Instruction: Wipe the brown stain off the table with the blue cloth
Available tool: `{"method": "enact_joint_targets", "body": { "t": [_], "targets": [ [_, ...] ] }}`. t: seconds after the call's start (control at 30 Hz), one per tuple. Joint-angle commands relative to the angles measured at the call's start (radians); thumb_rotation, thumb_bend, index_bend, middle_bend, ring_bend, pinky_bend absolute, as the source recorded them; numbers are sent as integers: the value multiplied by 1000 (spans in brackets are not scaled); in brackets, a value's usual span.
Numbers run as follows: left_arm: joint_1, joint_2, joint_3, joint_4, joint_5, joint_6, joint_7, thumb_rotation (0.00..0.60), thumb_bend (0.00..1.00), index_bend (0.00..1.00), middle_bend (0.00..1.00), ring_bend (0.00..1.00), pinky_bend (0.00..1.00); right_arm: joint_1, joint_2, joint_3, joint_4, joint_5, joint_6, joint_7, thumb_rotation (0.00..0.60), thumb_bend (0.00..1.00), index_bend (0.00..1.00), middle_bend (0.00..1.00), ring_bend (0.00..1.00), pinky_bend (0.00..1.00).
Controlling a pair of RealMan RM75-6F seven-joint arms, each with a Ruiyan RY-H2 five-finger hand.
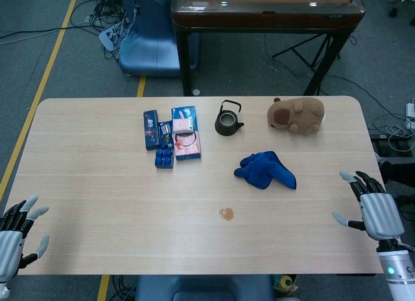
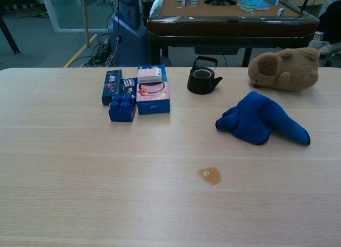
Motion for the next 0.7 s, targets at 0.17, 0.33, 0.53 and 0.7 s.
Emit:
{"method": "enact_joint_targets", "body": {
  "t": [0.17,0.33,0.53,0.7],
  "targets": [
    [-1,-4,-1,3,1,2,-1,600,358,208,47,44,49,5,-2,0,-2,-1,-8,-2,600,198,152,257,126,185],
    [3,-7,-2,12,-1,9,-9,600,358,208,47,44,49,11,-1,0,-6,-4,-13,-6,600,197,152,257,127,186],
    [2,-8,-1,17,-2,6,-13,600,358,208,47,44,48,25,-3,3,-14,2,-37,-17,600,197,152,257,142,211],
    [-1,-11,-3,17,-2,4,-12,600,358,208,47,44,48,73,-1,19,-35,25,-108,-47,600,194,152,257,144,216]
  ]
}}
